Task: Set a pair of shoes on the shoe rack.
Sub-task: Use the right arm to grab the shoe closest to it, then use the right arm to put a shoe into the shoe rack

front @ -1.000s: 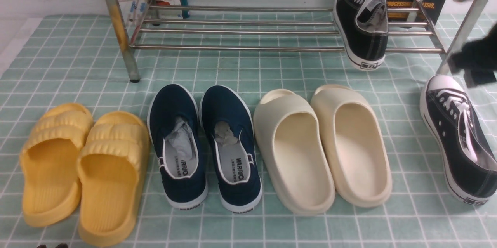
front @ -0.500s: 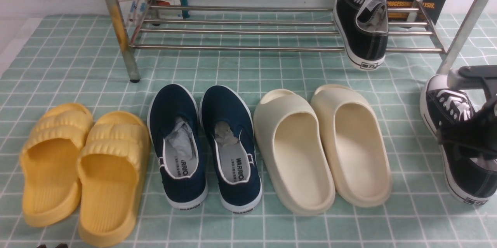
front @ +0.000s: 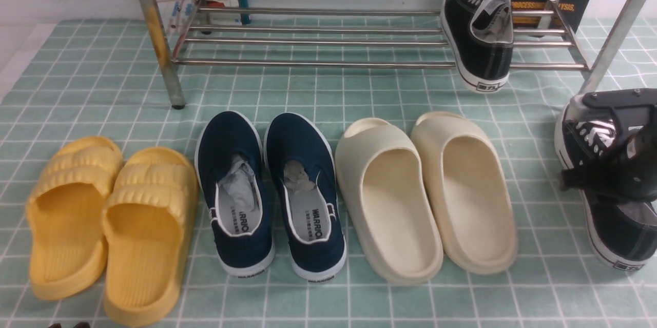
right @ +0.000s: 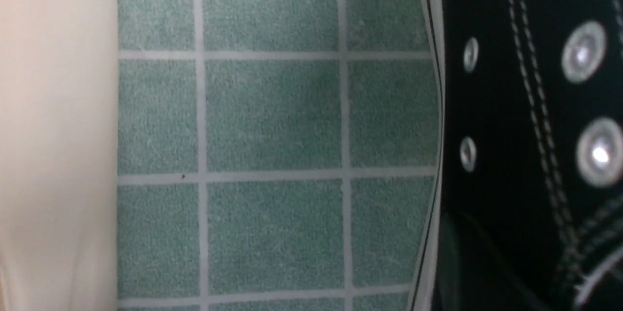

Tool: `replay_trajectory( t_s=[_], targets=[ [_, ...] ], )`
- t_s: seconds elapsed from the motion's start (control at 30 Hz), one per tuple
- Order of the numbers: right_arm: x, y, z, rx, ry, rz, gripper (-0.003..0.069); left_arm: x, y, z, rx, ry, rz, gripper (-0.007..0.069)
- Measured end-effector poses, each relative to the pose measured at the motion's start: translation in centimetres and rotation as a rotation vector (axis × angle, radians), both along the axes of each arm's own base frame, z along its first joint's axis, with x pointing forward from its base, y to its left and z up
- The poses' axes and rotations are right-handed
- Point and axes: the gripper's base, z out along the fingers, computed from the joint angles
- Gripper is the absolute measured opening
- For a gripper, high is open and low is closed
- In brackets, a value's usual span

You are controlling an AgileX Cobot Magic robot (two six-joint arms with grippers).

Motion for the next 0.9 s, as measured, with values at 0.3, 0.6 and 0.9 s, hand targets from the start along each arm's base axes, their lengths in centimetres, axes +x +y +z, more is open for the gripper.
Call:
replay_trajectory(
  t_s=[0.3,0.6,0.9],
  targets=[
    [0.1,0.8,5.2,-0.041,0.008,0.043,0.0032,0.0,0.0,0.0,0.0,0.0,0.0,0.0238],
    [4.1,2.4,10.7,-0.018,-0.137,0.14,0.0032,0.0,0.0,0.0,0.0,0.0,0.0,0.0238],
    [12.2,3.2,9.9,-0.05,-0.201,0.14,0.0032,0.0,0.0,0.0,0.0,0.0,0.0,0.0238]
  ],
)
